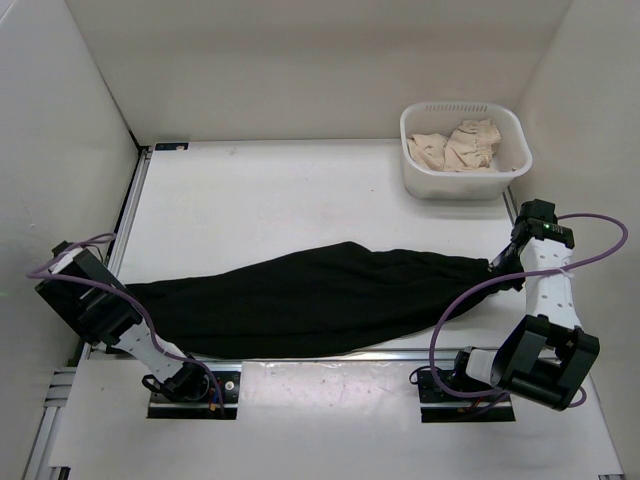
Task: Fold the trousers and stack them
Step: Fold the trousers
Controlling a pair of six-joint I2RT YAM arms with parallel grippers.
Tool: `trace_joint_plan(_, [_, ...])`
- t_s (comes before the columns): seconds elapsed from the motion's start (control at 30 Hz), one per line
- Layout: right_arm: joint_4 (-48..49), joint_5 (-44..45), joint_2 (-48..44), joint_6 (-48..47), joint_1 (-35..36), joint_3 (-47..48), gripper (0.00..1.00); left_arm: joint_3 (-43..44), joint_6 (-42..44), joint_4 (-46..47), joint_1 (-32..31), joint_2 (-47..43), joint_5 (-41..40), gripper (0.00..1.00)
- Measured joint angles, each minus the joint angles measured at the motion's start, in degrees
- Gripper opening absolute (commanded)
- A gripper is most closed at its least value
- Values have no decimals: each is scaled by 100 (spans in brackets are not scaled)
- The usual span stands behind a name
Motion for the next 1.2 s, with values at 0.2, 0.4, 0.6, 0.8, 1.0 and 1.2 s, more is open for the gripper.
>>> trace_joint_plan(0.2, [0, -7, 0, 0, 0, 0, 0, 61, -15, -219, 0, -7, 33, 25])
trace_joint_plan(0.4, [0, -7, 0, 0, 0, 0, 0, 317, -11, -605, -52, -328, 212, 16])
trace_joint_plan(0.6, [-28, -7, 52, -11, 0, 157, 0, 1102, -17, -890, -363, -894, 407, 14])
trace_joint_plan(0.8, [-76, -13, 280, -20, 0, 848, 0, 2192, -20, -1036, -496, -968, 619, 14])
trace_joint_plan(1.0, [-105, -55, 382, -20, 0, 1185, 0, 3093, -22, -1078, -820, -1001, 750, 14])
trace_joint_plan(1.2, [-127, -33, 315, -22, 0, 1056, 0, 2931, -20, -931, -984, -1384, 726, 14])
